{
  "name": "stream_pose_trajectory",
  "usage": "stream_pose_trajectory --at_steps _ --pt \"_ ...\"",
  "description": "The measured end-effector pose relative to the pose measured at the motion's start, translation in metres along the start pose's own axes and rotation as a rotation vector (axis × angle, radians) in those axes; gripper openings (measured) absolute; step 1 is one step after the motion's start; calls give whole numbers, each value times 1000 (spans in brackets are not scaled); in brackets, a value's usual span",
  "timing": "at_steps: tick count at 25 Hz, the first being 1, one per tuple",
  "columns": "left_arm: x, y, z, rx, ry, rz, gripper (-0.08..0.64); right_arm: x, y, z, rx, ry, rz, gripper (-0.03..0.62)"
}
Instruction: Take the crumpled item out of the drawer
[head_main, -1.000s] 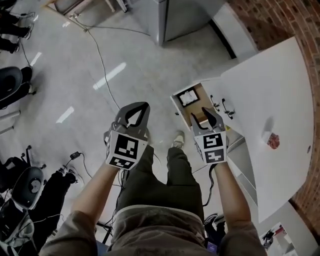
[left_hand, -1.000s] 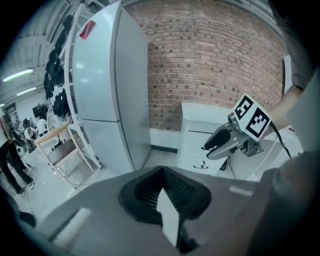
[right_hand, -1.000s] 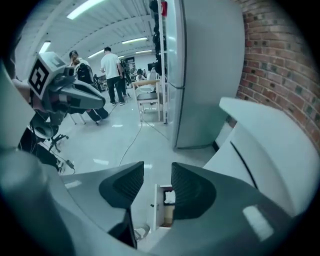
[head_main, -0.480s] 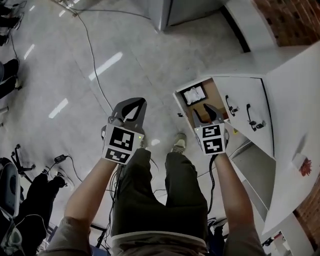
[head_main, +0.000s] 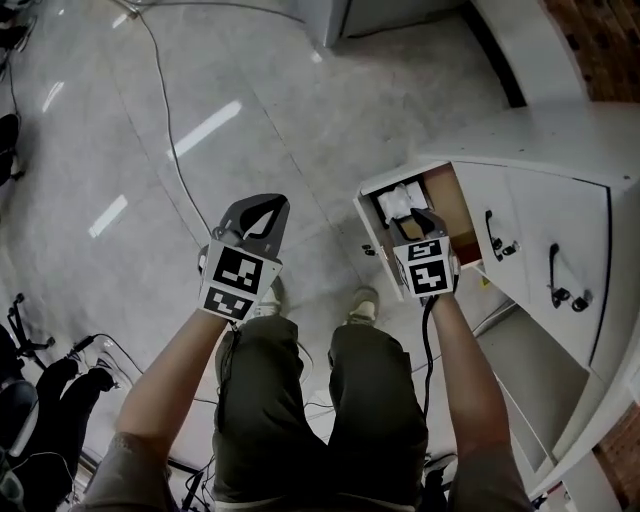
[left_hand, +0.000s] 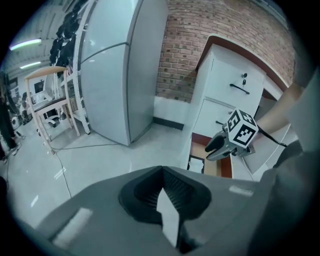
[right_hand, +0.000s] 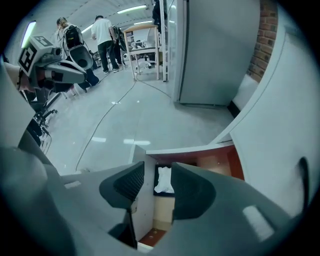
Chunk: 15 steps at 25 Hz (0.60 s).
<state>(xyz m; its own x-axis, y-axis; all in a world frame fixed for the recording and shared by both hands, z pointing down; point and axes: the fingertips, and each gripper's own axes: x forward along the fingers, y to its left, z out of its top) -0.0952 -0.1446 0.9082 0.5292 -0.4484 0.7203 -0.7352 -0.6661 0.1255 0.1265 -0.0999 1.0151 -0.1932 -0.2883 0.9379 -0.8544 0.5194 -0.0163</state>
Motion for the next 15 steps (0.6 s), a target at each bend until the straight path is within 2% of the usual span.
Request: stream_pose_trajectory --at_steps 8,15 --pt "52 20 -42 15 3 3 0 77 -8 -41 -34 81 -14 198" --pt "75 21 -59 24 5 -13 0 120 -24 -69 -38 147 -43 201"
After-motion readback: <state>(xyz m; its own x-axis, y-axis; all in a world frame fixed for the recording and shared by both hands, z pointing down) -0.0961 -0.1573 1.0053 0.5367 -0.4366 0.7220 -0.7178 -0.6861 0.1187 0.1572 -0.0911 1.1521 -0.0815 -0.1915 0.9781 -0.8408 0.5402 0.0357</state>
